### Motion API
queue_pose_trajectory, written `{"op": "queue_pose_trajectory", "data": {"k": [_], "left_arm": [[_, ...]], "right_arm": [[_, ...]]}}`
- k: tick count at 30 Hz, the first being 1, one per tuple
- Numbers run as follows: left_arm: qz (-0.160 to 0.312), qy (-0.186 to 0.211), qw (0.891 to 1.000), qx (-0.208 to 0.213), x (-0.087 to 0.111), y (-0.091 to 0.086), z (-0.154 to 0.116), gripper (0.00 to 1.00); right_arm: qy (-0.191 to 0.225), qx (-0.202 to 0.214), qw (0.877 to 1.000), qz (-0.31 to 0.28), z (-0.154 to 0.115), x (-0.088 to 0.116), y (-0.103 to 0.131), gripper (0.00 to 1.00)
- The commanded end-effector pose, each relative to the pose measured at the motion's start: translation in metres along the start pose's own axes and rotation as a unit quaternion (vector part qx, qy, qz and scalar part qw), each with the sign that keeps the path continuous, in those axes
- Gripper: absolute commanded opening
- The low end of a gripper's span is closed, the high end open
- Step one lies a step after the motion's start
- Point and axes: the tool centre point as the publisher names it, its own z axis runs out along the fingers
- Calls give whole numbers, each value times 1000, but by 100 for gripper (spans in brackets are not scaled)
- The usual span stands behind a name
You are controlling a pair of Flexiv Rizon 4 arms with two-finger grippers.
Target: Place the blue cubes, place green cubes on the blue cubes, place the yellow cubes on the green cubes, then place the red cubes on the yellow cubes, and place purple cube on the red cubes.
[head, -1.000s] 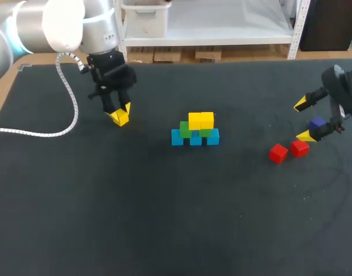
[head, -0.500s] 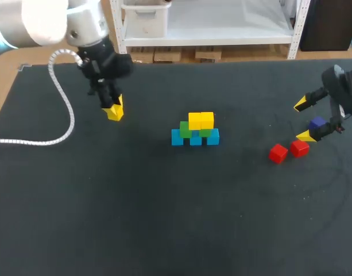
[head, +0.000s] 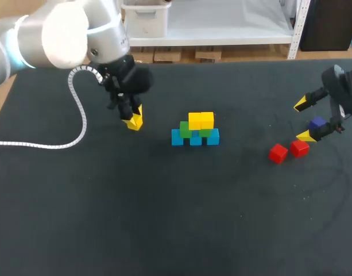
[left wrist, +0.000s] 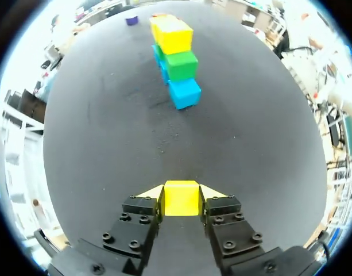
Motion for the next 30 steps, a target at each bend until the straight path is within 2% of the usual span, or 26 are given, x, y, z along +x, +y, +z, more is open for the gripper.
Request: {"op": "queue_pose_trajectory", "data": {"k": [1, 5, 7, 9, 10, 11, 12, 13, 25, 27, 29, 30], "left_arm": [[10, 28, 1000, 9, -5, 7, 7, 0], [33, 40, 999, 12, 0, 9, 12, 1], [45, 48, 998, 13, 2, 10, 13, 24], [45, 43, 998, 13, 4, 10, 14, 19], [46, 43, 998, 13, 4, 9, 14, 21], [48, 40, 998, 13, 5, 9, 13, 28], [46, 46, 998, 18, 5, 9, 13, 47], [47, 46, 998, 18, 5, 9, 13, 100], [23, 31, 999, 14, 11, 2, 9, 100], [20, 31, 999, 12, 12, 0, 8, 98], [16, 30, 999, 9, 12, -1, 7, 88], [14, 29, 999, 8, 13, -2, 7, 87]], "right_arm": [[-1, 0, 1000, 0, 0, 0, 0, 100], [-1, 0, 1000, 0, 0, 0, 0, 100], [-1, 0, 1000, 0, 0, 0, 0, 100], [-1, 0, 1000, 0, 0, 0, 0, 100], [-1, 0, 1000, 0, 0, 0, 0, 100], [-1, 0, 1000, 0, 0, 0, 0, 100], [-1, 0, 1000, 0, 0, 0, 0, 100], [-1, 0, 1000, 0, 0, 0, 0, 100], [-1, 0, 1000, 0, 0, 0, 0, 100], [-1, 0, 1000, 0, 0, 0, 0, 100], [-1, 0, 1000, 0, 0, 0, 0, 100], [-1, 0, 1000, 0, 0, 0, 0, 100]]}}
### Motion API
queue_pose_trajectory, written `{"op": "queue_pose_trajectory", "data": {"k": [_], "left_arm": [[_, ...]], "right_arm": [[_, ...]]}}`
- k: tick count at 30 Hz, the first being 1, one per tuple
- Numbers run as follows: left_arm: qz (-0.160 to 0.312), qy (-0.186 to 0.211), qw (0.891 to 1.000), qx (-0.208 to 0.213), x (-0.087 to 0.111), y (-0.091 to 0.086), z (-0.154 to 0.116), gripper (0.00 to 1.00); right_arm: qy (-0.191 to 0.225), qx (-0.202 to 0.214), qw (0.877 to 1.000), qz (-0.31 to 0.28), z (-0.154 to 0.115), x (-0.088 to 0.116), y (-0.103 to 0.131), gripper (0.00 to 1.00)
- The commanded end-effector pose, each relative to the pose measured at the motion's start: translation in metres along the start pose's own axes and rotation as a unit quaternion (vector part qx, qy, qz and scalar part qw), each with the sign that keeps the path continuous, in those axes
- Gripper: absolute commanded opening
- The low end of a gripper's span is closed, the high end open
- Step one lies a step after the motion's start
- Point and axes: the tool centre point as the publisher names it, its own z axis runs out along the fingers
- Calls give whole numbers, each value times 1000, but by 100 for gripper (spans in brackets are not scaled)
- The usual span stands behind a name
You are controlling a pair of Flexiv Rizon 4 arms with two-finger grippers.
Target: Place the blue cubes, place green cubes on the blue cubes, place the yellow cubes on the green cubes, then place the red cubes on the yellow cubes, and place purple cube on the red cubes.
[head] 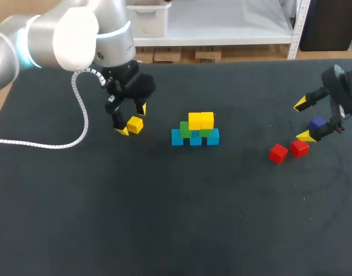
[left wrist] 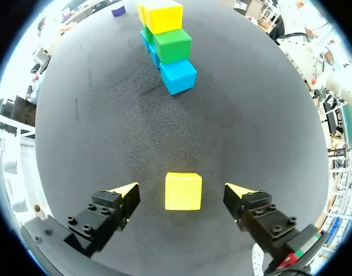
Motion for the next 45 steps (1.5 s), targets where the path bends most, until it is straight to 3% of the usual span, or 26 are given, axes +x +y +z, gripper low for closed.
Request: {"op": "queue_pose_trajectory", "data": {"k": [1, 2, 3, 5, 6, 11, 14, 15, 16, 27, 39, 45], "left_arm": [[-8, -7, 1000, -7, 2, -5, -1, 87], [-12, -10, 1000, -7, 3, -6, -1, 72], [-14, -11, 1000, -7, 3, -6, -1, 67], [-15, -12, 1000, -8, 4, -6, 0, 64], [-15, -13, 1000, -8, 4, -6, 1, 58], [-13, -17, 1000, -8, -1, -4, 4, 54], [-13, -19, 1000, -8, -3, -3, 7, 41], [-13, -20, 1000, -8, -3, -3, 7, 33], [-15, -21, 1000, -11, -4, -3, 7, 0], [-54, -29, 997, -36, -9, -13, -34, 0], [-170, -31, 985, -14, -51, -12, -52, 0], [-203, -40, 978, -21, -60, -5, -59, 0]], "right_arm": [[-1, 0, 1000, 0, 0, 0, 0, 100], [-1, 0, 1000, 0, 0, 0, 0, 100], [-1, 0, 1000, 0, 0, 0, 0, 100], [-1, 0, 1000, 0, 0, 0, 0, 100], [-1, 0, 1000, 0, 0, 0, 0, 100], [-1, 0, 1000, 0, 0, 0, 0, 100], [-1, 0, 1000, 0, 0, 0, 0, 100], [-1, 0, 1000, 0, 0, 0, 0, 100], [-1, 0, 1000, 0, 0, 0, 0, 100], [-1, 0, 1000, 0, 0, 0, 0, 100], [-1, 0, 1000, 0, 0, 0, 0, 100], [-1, 0, 1000, 0, 0, 0, 0, 100]]}}
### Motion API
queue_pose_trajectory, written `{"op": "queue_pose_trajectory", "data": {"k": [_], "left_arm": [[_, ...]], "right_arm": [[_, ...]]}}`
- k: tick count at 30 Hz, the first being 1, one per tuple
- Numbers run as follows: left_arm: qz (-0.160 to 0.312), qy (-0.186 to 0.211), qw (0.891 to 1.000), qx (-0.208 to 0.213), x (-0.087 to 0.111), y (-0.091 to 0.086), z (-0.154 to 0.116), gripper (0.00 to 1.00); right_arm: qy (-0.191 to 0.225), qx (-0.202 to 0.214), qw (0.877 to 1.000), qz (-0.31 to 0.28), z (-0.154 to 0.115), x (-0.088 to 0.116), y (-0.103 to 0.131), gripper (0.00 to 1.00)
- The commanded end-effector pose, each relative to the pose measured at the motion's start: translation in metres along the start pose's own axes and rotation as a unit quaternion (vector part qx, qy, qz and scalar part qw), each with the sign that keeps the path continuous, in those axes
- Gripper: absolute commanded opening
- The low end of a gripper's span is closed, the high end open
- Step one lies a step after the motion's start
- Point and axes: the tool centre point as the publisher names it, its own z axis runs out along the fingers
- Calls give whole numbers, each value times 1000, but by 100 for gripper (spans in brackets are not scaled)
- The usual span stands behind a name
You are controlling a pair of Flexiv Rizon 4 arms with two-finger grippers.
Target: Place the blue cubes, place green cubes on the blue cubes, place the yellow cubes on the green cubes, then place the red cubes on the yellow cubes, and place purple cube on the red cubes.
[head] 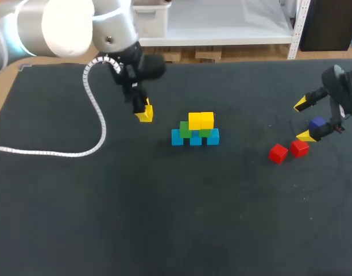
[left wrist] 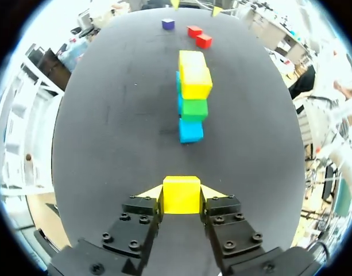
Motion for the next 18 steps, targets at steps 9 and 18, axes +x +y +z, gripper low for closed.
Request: {"op": "queue_pose_trajectory", "data": {"k": [9, 18], "left_arm": [[-7, 5, 1000, -9, -23, 7, -15, 0], [8, 8, 1000, -15, -42, 8, -23, 0]], "right_arm": [[-1, 0, 1000, 0, 0, 0, 0, 100], [-1, 0, 1000, 0, 0, 0, 0, 100]]}}
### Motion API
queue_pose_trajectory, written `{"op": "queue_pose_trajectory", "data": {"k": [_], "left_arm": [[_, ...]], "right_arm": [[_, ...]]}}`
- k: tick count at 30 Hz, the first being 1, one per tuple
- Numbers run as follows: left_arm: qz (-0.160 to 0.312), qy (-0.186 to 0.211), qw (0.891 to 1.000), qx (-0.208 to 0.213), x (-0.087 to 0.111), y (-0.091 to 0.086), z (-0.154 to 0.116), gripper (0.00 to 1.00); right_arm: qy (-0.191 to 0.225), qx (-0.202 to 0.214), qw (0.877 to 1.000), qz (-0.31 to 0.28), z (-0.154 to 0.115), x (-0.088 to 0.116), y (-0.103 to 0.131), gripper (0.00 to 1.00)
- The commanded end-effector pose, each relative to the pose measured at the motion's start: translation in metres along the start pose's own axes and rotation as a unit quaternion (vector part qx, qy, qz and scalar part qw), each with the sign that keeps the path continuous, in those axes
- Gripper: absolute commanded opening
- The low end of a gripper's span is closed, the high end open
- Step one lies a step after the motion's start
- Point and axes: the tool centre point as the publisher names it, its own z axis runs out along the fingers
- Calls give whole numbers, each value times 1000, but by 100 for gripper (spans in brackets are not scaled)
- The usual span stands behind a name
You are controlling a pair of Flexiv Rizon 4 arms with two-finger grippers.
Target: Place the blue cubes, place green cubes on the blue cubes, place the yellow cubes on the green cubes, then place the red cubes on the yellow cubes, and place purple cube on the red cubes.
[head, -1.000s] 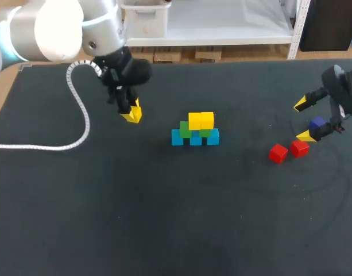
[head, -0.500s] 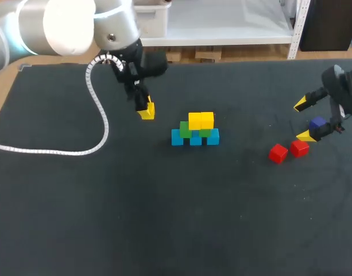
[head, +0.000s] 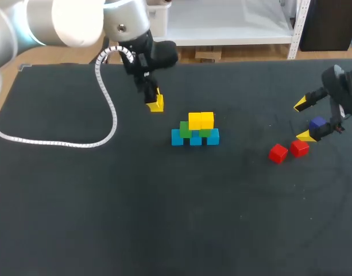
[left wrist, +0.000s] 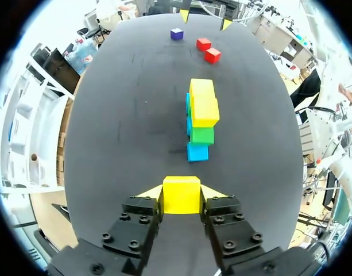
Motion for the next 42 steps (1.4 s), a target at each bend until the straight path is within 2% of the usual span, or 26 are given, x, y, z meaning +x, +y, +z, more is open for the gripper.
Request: {"op": "queue_pose_trajectory", "data": {"k": [1, 4, 10, 16, 34, 37, 40, 42], "left_arm": [[8, 9, 1000, 4, -12, 2, -2, 0], [10, 9, 1000, 6, -19, 1, 0, 0], [-23, -13, 1000, 11, -29, -8, 5, 0], [-40, 1, 999, 12, -38, -19, 9, 0], [-54, 2, 999, 8, -44, -37, 22, 0], [-55, -11, 998, 10, -46, -39, 24, 0], [-58, -11, 998, 11, -48, -40, 28, 0], [-56, 5, 998, 9, -49, -40, 30, 0]], "right_arm": [[-1, 0, 1000, 0, 0, 0, 0, 100], [-1, 0, 1000, 0, 0, 0, 0, 100], [-1, 0, 1000, 0, 0, 0, 0, 100], [-1, 0, 1000, 0, 0, 0, 0, 100], [-1, 0, 1000, 0, 0, 0, 0, 100], [-1, 0, 1000, 0, 0, 0, 0, 100], [-1, 0, 1000, 0, 0, 0, 0, 100], [-1, 0, 1000, 0, 0, 0, 0, 100]]}}
